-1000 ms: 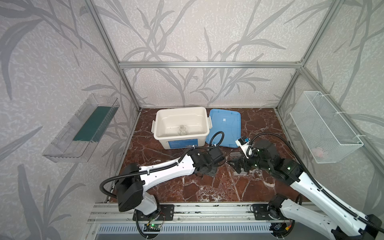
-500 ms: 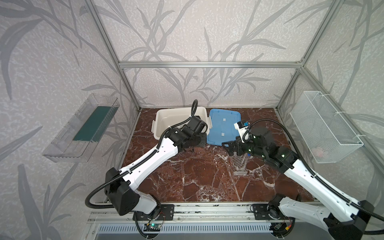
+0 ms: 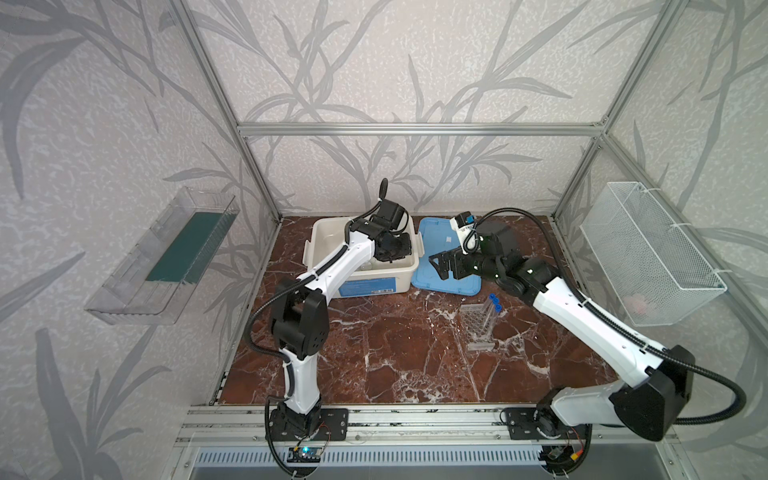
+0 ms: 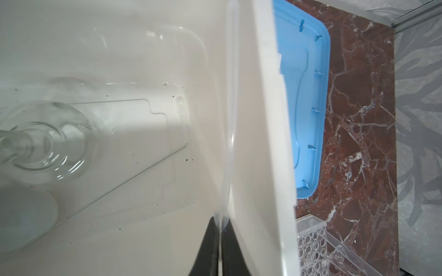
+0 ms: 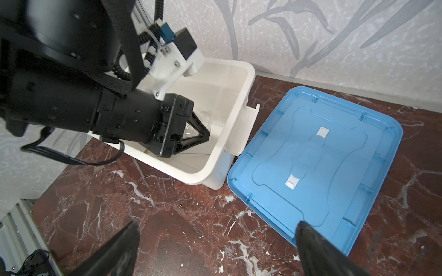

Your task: Organize the chemistry lab equipment

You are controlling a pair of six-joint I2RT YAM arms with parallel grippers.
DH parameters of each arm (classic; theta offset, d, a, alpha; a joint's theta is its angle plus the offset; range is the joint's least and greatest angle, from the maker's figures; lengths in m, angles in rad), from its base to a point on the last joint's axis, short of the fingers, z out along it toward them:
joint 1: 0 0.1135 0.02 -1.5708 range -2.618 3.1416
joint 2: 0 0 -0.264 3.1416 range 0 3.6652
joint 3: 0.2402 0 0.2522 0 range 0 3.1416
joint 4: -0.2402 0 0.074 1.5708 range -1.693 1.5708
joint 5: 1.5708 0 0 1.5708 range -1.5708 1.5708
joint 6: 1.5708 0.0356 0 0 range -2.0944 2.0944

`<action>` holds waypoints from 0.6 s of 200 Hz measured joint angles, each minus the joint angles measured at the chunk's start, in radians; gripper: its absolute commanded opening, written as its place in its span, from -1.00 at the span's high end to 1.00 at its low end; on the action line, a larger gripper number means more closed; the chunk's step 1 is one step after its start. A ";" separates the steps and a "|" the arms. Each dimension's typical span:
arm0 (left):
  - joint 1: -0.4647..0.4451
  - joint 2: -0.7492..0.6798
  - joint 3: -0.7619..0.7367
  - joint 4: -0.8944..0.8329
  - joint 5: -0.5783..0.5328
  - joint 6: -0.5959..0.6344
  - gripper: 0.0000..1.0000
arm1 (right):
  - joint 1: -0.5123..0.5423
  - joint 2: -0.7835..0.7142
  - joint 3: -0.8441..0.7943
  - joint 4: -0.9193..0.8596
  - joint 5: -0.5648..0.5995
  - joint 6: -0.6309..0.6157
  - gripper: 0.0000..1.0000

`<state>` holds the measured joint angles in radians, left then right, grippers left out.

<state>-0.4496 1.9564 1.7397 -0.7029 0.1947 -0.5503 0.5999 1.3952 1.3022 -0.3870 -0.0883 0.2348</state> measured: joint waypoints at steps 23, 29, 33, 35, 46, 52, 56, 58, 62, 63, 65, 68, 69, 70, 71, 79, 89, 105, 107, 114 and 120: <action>0.024 0.055 0.000 0.014 0.012 -0.010 0.83 | -0.010 0.030 0.011 -0.002 -0.013 -0.009 -0.98; 0.026 0.066 0.000 0.018 0.013 -0.010 0.81 | -0.010 0.035 0.013 -0.003 -0.018 -0.015 -0.98; 0.027 0.072 0.000 0.020 0.014 -0.011 0.80 | -0.010 0.039 0.016 -0.006 -0.021 -0.019 -0.98; 0.027 0.075 0.000 0.021 0.014 -0.011 0.80 | -0.010 0.042 0.018 -0.007 -0.023 -0.020 -0.98; 0.026 0.091 0.000 0.025 0.014 -0.011 0.77 | -0.010 0.055 0.032 -0.014 -0.032 -0.031 -0.98; 0.026 0.100 0.000 0.026 0.014 -0.011 0.77 | -0.010 0.064 0.045 -0.019 -0.039 -0.038 -0.98; 0.026 0.105 0.000 0.026 0.014 -0.011 0.76 | -0.011 0.072 0.056 -0.023 -0.044 -0.043 -0.98; 0.026 0.107 0.000 0.026 0.013 -0.010 0.77 | -0.011 0.075 0.060 -0.024 -0.045 -0.045 -0.98; 0.026 0.113 0.000 0.026 0.013 -0.010 0.76 | -0.011 0.083 0.070 -0.027 -0.051 -0.050 -0.98; 0.026 0.114 0.000 0.027 0.013 -0.010 0.76 | -0.011 0.086 0.074 -0.028 -0.052 -0.051 -0.98; 0.026 0.116 0.000 0.027 0.013 -0.010 0.76 | -0.011 0.089 0.077 -0.029 -0.053 -0.053 -0.98; 0.026 0.119 0.000 0.027 0.013 -0.011 0.76 | -0.012 0.095 0.086 -0.031 -0.056 -0.056 -0.98; 0.026 0.121 0.000 0.027 0.013 -0.010 0.75 | -0.012 0.097 0.089 -0.032 -0.058 -0.058 -0.98; 0.026 0.122 0.000 0.027 0.013 -0.010 0.75 | -0.012 0.099 0.090 -0.032 -0.058 -0.059 -0.98; 0.026 0.122 0.000 0.028 0.013 -0.010 0.75 | -0.012 0.101 0.094 -0.033 -0.060 -0.061 -0.98; 0.027 0.129 -0.002 0.033 0.013 -0.010 0.72 | -0.012 0.116 0.112 -0.038 -0.069 -0.069 -0.98; 0.029 0.132 -0.004 0.041 0.013 -0.011 0.70 | -0.012 0.134 0.134 -0.046 -0.079 -0.077 -0.99; 0.033 0.138 -0.005 0.051 0.019 -0.011 0.69 | -0.012 0.161 0.164 -0.057 -0.096 -0.085 -1.00; 0.033 0.139 -0.005 0.053 0.020 -0.011 0.69 | -0.012 0.164 0.169 -0.058 -0.098 -0.087 -1.00; 0.034 0.143 -0.005 0.057 0.022 -0.011 0.69 | -0.012 0.175 0.179 -0.060 -0.106 -0.089 -1.00; 0.035 0.148 -0.005 0.062 0.024 -0.011 0.69 | -0.012 0.185 0.190 -0.063 -0.112 -0.091 -1.00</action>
<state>-0.4145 2.1040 1.7344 -0.6411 0.2184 -0.5610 0.5877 1.5806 1.4918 -0.4503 -0.2005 0.1436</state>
